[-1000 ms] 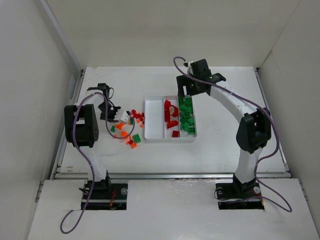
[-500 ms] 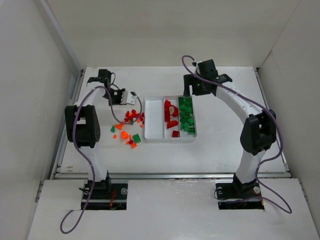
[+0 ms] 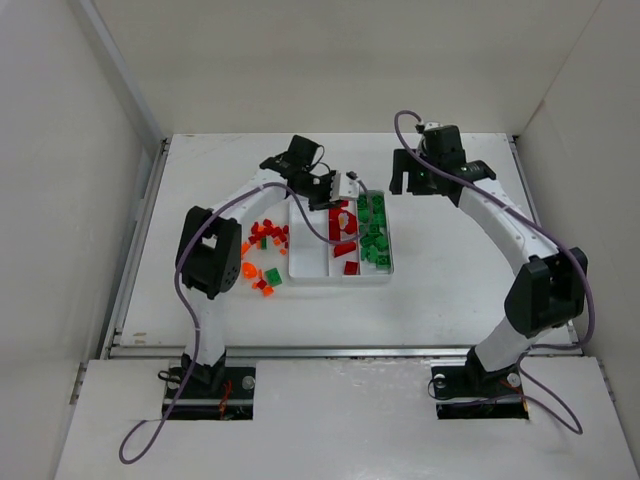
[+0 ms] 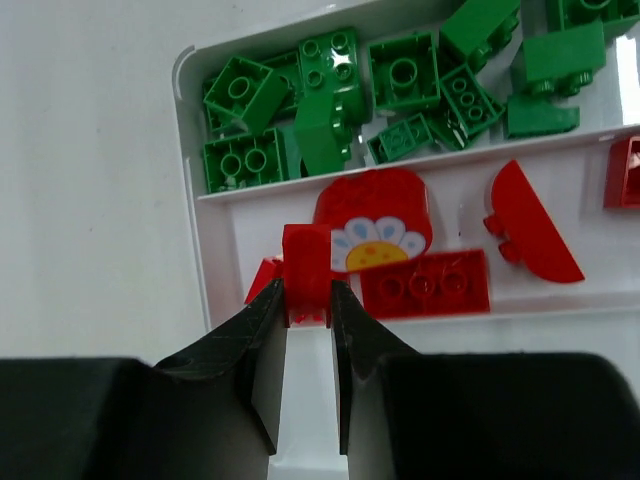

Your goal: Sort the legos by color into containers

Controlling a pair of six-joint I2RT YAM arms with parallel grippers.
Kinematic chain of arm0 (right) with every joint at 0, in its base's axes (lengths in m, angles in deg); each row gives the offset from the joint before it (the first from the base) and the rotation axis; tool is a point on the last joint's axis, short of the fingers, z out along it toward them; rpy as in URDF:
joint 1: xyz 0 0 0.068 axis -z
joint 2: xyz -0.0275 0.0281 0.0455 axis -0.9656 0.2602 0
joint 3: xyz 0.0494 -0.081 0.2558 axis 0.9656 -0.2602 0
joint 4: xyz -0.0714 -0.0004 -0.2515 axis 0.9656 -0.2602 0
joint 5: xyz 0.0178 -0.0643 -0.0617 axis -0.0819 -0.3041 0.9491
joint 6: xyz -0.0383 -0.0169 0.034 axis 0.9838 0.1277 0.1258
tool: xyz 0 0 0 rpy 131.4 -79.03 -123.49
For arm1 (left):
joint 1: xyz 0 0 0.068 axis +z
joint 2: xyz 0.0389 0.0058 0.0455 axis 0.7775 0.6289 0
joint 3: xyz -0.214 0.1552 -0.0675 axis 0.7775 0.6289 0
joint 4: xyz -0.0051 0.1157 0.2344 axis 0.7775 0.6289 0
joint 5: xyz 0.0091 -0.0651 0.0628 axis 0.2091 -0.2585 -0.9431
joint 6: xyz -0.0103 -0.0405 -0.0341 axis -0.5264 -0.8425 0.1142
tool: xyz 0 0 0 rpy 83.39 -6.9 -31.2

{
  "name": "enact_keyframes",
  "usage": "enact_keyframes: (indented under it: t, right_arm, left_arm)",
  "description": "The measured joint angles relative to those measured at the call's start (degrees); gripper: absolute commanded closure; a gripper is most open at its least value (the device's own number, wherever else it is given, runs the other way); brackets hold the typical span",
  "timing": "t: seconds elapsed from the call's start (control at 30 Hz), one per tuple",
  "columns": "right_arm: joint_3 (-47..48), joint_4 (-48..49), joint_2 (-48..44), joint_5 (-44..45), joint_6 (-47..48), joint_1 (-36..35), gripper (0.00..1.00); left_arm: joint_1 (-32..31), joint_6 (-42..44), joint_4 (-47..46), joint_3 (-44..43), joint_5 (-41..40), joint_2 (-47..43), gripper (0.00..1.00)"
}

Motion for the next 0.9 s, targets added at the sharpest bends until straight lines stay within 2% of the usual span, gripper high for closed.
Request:
enact_keyframes:
  t: [0.13,0.2,0.53,0.77,0.9]
  right_arm:
    - [-2.6,0.3,-1.9,0.4,0.2,0.4,0.14]
    - [-3.6,0.4,-2.6,0.7,0.5,0.7,0.14]
    - [-5.0,1.1,-3.5,1.3,1.8,2.0,0.12]
    - [-5.0,1.2,-3.5,1.2,2.2,2.2,0.12]
    - [-5.0,1.2,-3.5,1.5,2.6,1.9,0.12]
  left_arm:
    - [-1.6,-4.0,-3.5,1.8,-0.4,0.7,1.0]
    - [-2.2,-4.5,-4.3,2.8,-1.0,0.7,0.96]
    - [-4.6,-2.5,-3.7,7.8,-3.6,0.9,0.56]
    - [-4.3,-2.1,-2.7,8.3,-2.5,0.8,0.54]
    - [-1.6,-4.3,-1.6,8.5,-1.2,-1.0,0.55]
